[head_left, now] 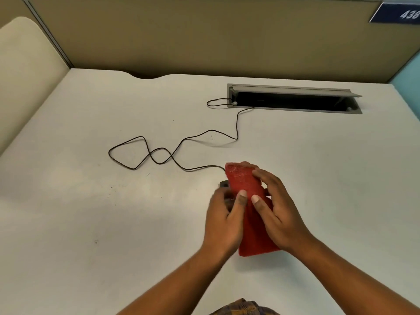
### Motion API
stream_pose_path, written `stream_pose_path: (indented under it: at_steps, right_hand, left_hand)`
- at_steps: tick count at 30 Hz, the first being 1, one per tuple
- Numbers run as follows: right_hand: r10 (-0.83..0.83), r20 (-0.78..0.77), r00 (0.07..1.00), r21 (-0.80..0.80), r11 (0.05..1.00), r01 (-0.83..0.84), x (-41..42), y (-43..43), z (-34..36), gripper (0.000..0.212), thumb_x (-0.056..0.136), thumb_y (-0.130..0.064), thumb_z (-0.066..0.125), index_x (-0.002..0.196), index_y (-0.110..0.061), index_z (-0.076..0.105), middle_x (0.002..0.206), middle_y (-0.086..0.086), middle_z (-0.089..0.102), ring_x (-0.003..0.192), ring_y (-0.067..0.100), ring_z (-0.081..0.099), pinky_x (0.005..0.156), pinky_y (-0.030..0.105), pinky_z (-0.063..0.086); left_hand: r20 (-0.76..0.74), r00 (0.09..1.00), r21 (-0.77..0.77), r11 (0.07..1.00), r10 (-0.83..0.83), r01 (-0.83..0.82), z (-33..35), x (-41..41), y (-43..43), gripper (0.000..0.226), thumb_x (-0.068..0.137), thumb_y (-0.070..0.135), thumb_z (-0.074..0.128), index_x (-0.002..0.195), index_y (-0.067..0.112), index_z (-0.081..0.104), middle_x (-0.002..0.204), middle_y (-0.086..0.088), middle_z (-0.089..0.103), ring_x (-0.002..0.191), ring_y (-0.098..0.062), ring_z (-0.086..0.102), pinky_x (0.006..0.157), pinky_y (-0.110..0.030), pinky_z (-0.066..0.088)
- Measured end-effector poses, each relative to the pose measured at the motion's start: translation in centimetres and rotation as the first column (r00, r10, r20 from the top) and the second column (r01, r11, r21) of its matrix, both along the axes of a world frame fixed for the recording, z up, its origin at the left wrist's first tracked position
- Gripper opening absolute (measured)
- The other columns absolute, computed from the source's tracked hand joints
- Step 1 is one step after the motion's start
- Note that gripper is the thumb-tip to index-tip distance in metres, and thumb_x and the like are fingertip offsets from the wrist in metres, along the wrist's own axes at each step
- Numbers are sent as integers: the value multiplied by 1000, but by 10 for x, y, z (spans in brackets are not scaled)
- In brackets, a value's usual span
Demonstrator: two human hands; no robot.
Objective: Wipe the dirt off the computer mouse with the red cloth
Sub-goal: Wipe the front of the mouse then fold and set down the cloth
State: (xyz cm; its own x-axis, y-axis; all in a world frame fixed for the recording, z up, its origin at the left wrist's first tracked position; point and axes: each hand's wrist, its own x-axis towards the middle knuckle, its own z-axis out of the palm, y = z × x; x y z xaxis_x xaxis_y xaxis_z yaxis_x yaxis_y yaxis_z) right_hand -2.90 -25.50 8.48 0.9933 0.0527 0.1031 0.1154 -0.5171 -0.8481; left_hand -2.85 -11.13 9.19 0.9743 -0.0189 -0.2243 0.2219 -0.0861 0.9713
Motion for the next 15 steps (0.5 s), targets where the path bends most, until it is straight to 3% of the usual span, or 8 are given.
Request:
stream_pose_path:
  at_steps: [2,4,6,8,10,12,15]
  right_hand:
    - [-34,2,999,49,998,34,-2,4,5,47,100,-24,52,144,-31,39,145,-23,38,121,6,52,90,16,47]
    - [-72,-15,997,86,994,73,-5,5,7,50,97,-20,57,142,-35,41,142,-20,44,108,4,58,78,18,51]
    - [-136,-80,987,121,982,145,-6,2,10,54,92,-27,65,140,-39,42,132,-14,54,96,4,64,73,21,54]
    - [-181,-184,966,158,965,210,-7,-2,14,64,84,-43,69,141,-43,39,132,-17,55,98,5,65,78,26,57]
    - [-141,-307,941,255,941,224,-6,-6,15,82,74,-57,71,145,-46,32,138,-20,51,110,5,63,87,32,56]
    - [-26,-413,910,415,884,214,-6,-13,16,95,68,-60,77,147,-51,26,133,-13,60,110,8,65,88,35,56]
    - [111,-448,887,516,843,155,-10,-22,15,91,73,-42,80,141,-64,24,121,-5,69,104,21,70,78,37,59]
  left_hand:
    - [-130,989,-104,993,-67,53,1,-3,-7,26,96,53,51,112,35,61,102,17,70,96,-1,66,83,-29,54]
    - [-191,979,-163,986,-69,38,4,0,-8,32,96,52,53,112,28,65,103,8,73,98,-8,69,91,-38,54]
    - [-213,975,-204,979,-62,17,8,6,-9,36,94,53,56,112,23,65,104,1,73,98,-14,70,93,-42,54]
    - [-234,970,-272,962,-69,3,11,11,-9,44,89,56,60,114,21,64,108,-4,72,98,-18,71,92,-42,55]
    - [-265,960,-351,936,-87,-12,14,14,-10,50,84,58,64,115,19,63,111,-7,72,98,-21,71,86,-40,58]
    - [-263,960,-383,924,-102,-7,16,15,-13,47,84,54,69,115,19,63,109,-7,72,95,-21,72,78,-35,60]
    - [-249,967,-322,946,-59,-25,15,17,-17,42,83,46,75,113,21,60,101,-1,74,91,-19,73,75,-37,60]
